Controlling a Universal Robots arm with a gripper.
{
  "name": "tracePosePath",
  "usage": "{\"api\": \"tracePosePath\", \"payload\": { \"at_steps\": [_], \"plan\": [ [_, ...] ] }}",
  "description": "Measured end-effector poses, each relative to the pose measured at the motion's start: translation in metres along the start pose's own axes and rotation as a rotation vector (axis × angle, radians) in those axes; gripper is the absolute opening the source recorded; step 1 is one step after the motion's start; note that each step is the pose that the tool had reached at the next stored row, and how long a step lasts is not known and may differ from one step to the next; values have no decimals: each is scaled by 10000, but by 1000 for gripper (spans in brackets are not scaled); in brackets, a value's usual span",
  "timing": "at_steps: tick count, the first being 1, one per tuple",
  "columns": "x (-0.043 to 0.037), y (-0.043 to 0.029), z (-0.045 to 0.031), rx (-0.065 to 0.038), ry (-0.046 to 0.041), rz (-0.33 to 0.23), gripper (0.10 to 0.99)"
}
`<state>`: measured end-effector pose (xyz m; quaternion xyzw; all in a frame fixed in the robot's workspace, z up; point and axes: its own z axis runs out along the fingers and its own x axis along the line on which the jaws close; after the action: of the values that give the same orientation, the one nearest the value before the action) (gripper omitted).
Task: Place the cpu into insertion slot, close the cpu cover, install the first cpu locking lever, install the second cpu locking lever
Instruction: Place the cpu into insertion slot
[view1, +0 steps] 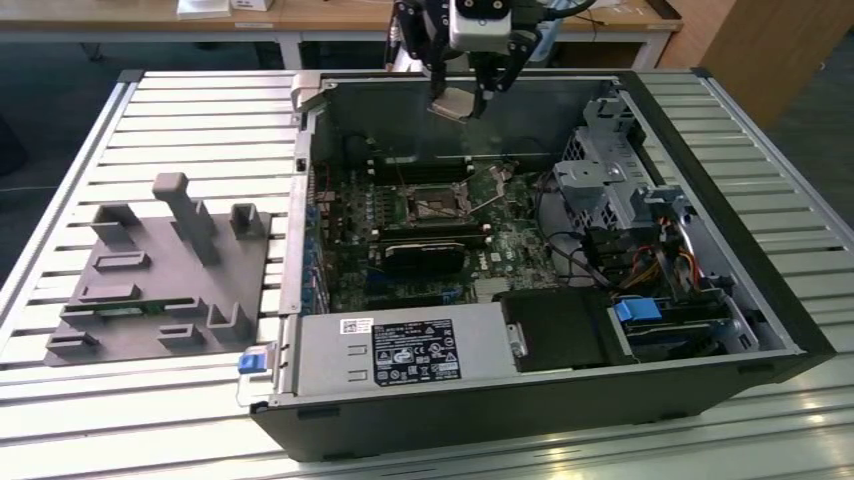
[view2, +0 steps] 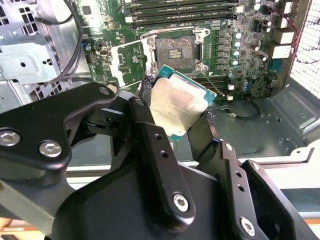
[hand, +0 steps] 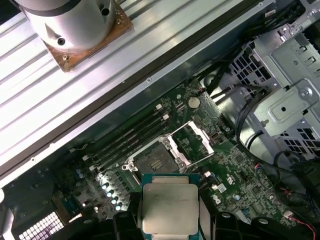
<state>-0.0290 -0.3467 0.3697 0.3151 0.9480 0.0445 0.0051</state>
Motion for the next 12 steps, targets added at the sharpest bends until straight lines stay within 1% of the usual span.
{"api": "tracePosePath", "payload": {
  "at_steps": [12],
  "plan": [
    [0, -1, 11, -2, -100, 1004, 537]
  ]
}}
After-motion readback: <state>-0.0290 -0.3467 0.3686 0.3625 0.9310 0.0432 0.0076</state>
